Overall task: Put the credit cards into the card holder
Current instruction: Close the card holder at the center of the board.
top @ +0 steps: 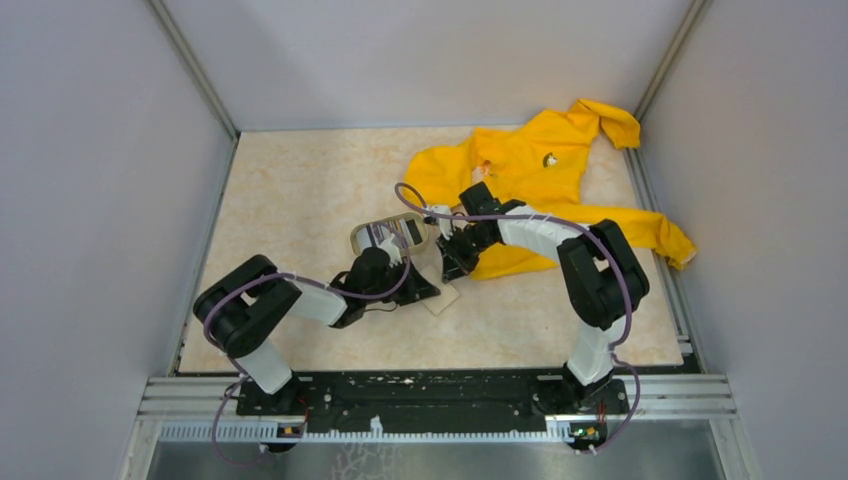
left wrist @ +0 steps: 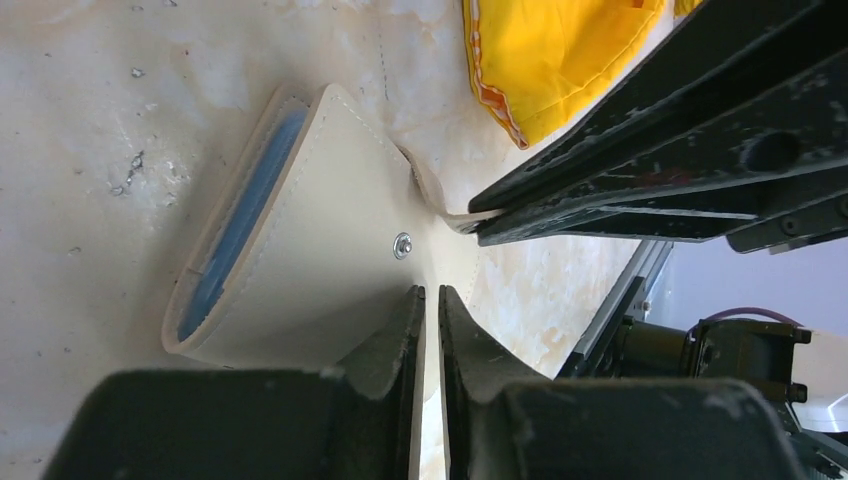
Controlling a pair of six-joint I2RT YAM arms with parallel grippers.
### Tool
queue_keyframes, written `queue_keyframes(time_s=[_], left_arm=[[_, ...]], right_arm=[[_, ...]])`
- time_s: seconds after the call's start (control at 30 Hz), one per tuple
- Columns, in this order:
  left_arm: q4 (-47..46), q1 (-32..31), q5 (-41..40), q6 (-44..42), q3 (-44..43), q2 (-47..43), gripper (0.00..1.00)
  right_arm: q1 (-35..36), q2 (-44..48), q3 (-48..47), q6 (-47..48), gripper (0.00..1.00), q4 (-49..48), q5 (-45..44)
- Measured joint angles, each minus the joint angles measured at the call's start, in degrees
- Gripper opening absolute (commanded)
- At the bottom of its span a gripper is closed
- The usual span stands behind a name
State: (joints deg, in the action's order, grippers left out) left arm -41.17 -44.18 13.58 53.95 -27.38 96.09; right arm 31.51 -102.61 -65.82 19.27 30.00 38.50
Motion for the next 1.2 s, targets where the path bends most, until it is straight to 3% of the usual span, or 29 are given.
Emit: queue_keyframes(time_s=[0.23,0.4,0.5,0.63,0.67,0.83,1.2], left_arm=[[1.20,-0.09,-1.40,-3.06,1.16,-3.89,0.24],[5.95,-0.09,-2.84,-10.58,0.66,-11.41,0.40],[10.08,-0.09,-5.18,-15.74,0.13,-16.15,0.57],[14.34,-0.09,-9.97,-22.03,0.57,-23.98,0.96],[14.29,-0.09,-10.80,-23.34,1.03,-25.44,0.98],[13.73,0.07,-13.42,-30.01,6.45,-32.11,0.98],[7.06,2.14,-7.76,-38.71,16.02,-32.17,0.90]], right_arm=[[0.00,-1.53,-0.02,0.02,0.00,0.09,1.09],[0.00,-1.53,-0.68,0.22,0.00,0.44,0.98],[0.00,-1.51,-0.68,0.24,0.00,0.52,0.76],[-0.02,-1.51,-0.68,0.55,0.00,0.72,0.61],[0.00,-1.51,-0.68,0.66,0.00,0.83,0.63],[0.00,-1.51,-0.70,1.27,0.00,0.98,0.90],[-0.02,-1.51,-0.72,2.82,0.00,2.19,1.92]])
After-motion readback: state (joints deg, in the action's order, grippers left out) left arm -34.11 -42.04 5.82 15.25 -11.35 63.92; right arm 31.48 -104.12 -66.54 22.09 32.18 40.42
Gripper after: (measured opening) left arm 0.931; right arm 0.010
